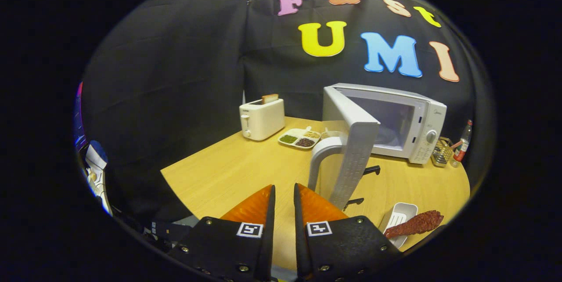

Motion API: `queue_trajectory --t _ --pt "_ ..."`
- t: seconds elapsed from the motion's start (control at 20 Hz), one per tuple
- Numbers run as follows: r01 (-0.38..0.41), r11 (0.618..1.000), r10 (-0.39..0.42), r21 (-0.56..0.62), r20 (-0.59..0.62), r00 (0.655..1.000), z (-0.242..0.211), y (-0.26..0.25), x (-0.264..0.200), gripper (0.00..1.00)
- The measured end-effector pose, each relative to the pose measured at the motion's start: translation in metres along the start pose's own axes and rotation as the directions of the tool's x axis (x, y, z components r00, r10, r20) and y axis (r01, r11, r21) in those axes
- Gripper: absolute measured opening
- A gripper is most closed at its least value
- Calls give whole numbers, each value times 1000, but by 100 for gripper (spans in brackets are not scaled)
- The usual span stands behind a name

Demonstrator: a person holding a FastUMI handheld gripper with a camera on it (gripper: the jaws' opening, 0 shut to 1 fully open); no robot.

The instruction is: Open the microwave, put the food inside, and close the microwave door.

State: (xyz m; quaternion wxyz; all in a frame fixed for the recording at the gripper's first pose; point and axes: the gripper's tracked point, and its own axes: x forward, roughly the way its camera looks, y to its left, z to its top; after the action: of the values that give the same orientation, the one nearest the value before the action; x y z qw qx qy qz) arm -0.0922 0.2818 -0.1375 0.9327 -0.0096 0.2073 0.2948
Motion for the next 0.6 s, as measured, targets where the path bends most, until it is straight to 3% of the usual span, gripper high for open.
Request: queue_trajectory --t 0.1,0.15,0.25,0.35,0.6 --pt "-58 998 58 -9 20 998 2 4 -15 25" --pt "-95 995 95 -2 40 995 7 8 -24 33" --pt "-132 991 132 2 83 988 21 9 -40 77" --pt "-119 993 119 -4 138 983 40 -6 -57 94" --pt "-27 999 22 28 182 983 56 -69 -79 94"
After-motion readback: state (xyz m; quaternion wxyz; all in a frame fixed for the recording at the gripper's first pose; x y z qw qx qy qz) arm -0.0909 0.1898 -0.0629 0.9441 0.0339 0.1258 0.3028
